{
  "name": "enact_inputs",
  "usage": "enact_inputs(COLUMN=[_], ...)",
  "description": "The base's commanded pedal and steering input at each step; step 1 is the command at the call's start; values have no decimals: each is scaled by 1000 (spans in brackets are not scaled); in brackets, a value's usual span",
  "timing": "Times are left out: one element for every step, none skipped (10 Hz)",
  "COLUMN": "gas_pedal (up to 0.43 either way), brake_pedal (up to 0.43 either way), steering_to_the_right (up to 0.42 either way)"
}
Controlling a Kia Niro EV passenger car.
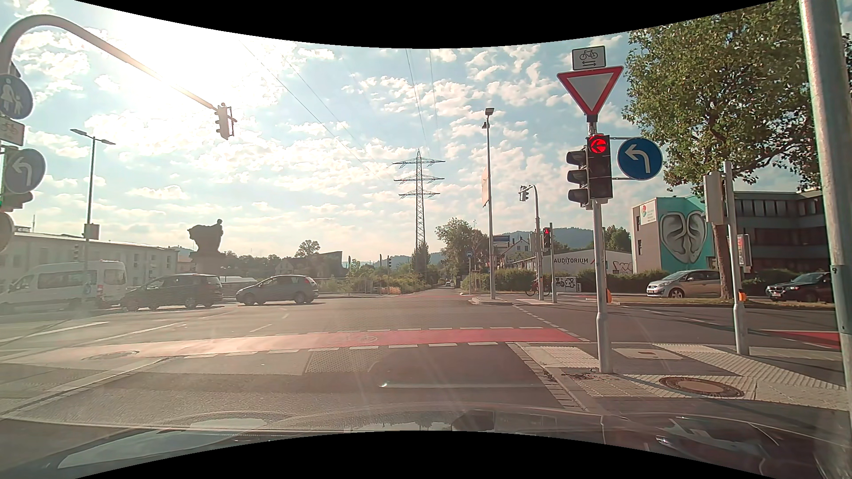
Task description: Follow the waypoints while adhering to traffic rules and regulations
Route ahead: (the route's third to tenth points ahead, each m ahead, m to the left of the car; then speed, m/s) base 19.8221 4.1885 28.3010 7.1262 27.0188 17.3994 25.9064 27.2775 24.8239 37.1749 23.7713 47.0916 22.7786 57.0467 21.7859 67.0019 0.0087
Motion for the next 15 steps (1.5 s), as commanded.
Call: enact_inputs(gas_pedal=[0,0,0,0,0,0,0,0,0,0,0,0,0,0,0], brake_pedal=[226,220,226,220,226,220,226,226,226,226,226,226,226,226,226], steering_to_the_right=[-24,-24,-23,-23,-20,-15,-10,-9,-8,-8,-8,-9,-8,-9,-9])
